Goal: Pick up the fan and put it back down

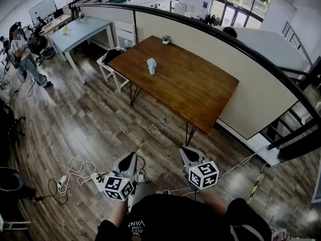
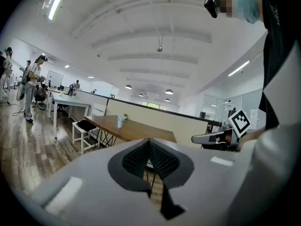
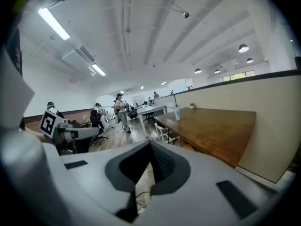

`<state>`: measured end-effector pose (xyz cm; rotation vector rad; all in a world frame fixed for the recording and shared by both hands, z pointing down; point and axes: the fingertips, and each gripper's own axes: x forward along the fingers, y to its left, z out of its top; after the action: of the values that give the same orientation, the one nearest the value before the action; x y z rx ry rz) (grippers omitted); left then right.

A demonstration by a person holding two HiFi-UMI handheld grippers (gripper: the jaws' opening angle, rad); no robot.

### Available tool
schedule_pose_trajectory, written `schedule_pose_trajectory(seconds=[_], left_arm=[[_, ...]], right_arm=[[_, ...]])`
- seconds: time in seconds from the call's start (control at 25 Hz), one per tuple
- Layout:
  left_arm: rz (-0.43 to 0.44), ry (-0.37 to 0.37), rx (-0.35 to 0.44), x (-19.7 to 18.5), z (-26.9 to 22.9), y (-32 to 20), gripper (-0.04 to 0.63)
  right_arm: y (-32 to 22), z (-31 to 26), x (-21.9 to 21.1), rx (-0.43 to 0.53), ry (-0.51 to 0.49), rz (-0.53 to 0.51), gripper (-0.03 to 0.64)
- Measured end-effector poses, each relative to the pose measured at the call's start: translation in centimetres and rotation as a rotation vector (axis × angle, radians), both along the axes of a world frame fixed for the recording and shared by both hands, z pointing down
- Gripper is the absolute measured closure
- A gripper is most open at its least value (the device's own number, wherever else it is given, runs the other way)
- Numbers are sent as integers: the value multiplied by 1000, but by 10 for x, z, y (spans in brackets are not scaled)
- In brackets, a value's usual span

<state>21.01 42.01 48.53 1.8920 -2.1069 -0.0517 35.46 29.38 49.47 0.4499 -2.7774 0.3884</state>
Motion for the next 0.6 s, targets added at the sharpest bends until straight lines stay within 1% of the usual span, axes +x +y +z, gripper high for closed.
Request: schedule_pose_trajectory(seconds=[0.12,0.24,0.44,0.48,0.52,0.56,0.6], left_arm=[[4,2,-4,4,2,0,584],[15,0,8,4,-2,-3,583],[37,3,4,-5,1,-10,575],[40,11,-1,-10,4,-12,532],[41,21,-9,-17,7,-15,427],[42,31,-18,-25,11,-18,385],[45,39,-28,-32,14,-21,385]], right_arm=[[1,1,2,-3,0,0,604],[-2,-1,-1,-2,-13,6,604],[-17,-6,-15,-19,-91,41,603],[-20,-5,-21,-20,-90,45,563],[-23,-3,-28,-20,-84,48,474],[-26,-2,-36,-18,-75,48,409],[-28,-1,-43,-17,-66,49,403]])
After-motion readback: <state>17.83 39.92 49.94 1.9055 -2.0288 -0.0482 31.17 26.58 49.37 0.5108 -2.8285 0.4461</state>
